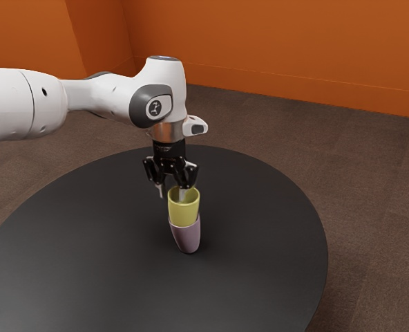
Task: Place the right cup onto the left cup
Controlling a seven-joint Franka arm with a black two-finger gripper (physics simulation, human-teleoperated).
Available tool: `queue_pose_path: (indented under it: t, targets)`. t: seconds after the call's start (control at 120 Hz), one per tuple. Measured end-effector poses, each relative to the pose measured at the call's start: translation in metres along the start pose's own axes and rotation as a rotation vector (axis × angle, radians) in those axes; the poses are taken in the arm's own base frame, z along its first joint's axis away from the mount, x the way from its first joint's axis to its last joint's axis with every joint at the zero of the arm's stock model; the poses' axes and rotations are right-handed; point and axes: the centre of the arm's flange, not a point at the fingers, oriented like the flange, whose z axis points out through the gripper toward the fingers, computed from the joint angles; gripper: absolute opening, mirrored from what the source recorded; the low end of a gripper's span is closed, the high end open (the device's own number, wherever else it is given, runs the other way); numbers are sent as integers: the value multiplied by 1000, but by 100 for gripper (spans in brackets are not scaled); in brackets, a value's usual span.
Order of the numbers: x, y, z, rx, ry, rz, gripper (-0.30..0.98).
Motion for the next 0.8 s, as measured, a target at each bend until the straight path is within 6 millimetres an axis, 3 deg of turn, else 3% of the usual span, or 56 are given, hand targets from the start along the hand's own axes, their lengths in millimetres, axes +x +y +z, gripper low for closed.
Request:
queue_pose_path:
  t: [0.108, 0.233, 0.592, 0.8]
  targets:
    - [-4, 1, -13, -5, 21, 3, 48]
    - [-15, 0, -43, -13, 62, 7, 57]
    - [-71, -10, -133, -15, 123, 11, 67]
    - [-88, -45, -205, -21, 175, -7, 68]
